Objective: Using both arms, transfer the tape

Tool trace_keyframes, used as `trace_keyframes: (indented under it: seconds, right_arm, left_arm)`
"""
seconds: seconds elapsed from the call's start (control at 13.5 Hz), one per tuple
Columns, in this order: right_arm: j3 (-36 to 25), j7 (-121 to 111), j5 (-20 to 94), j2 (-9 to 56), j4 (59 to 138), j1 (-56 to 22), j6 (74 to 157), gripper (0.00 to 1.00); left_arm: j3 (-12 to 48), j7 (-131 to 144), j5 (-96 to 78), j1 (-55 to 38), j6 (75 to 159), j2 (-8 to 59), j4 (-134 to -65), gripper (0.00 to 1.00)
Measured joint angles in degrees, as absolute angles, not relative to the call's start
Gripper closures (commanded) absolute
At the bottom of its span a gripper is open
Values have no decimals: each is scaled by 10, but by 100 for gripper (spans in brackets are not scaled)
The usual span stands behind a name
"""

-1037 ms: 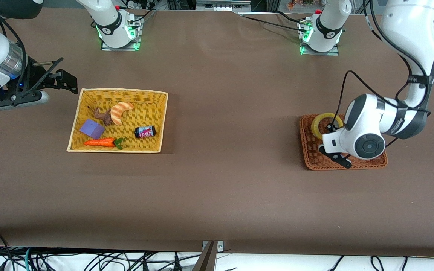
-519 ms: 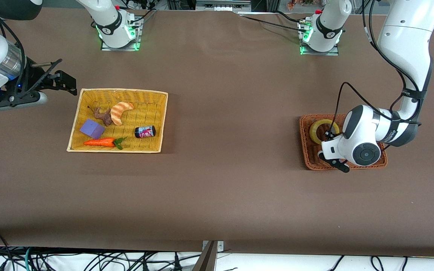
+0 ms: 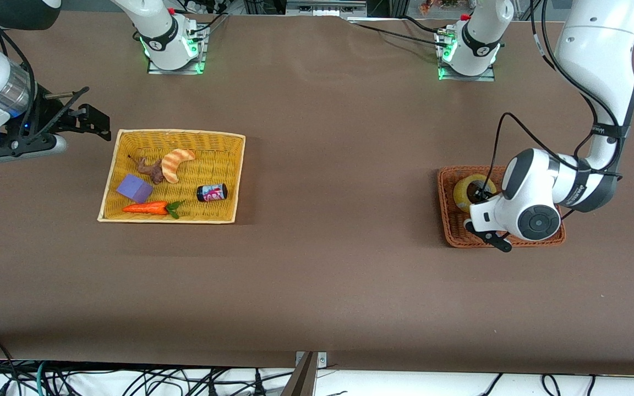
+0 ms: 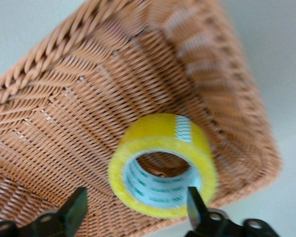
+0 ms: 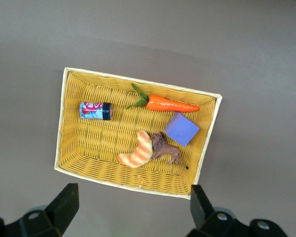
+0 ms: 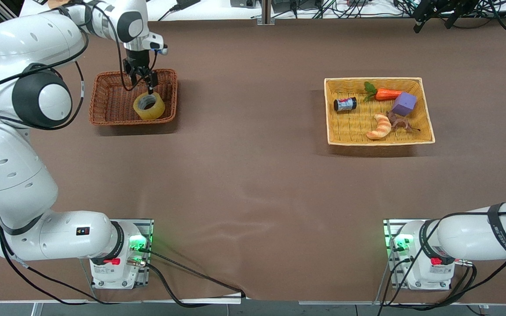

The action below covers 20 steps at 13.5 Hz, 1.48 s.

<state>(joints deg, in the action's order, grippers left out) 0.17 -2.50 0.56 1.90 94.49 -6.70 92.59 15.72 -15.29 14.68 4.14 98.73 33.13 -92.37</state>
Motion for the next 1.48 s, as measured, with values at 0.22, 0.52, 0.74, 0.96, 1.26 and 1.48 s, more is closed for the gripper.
trace_keyframes:
  seconds: [0.22, 0.52, 0.74, 0.96, 1.26, 1.48]
  right_arm:
    - [2, -25, 6, 21, 945, -67, 926, 0]
    - [2, -25, 5, 23, 944, -67, 926, 0]
    - [0, -25, 5, 22, 941, -65, 927, 0]
    - [-4, -25, 5, 22, 935, -62, 929, 0]
    - [-22, -25, 5, 22, 929, -60, 932, 0]
    - [-31, -25, 5, 22, 928, -60, 932, 0]
  left_arm:
    - [184, -143, 147, 39, 961, 270, -911, 0]
    - [203, -110, 115, 40, 954, 215, -883, 0]
    - [203, -99, 52, 42, 926, 201, -808, 0]
    - [201, -77, 33, 52, 909, 197, -766, 0]
    - [148, -3, 26, 27, 911, 177, -782, 0]
    - [60, 92, -6, -31, 964, 114, -848, 0]
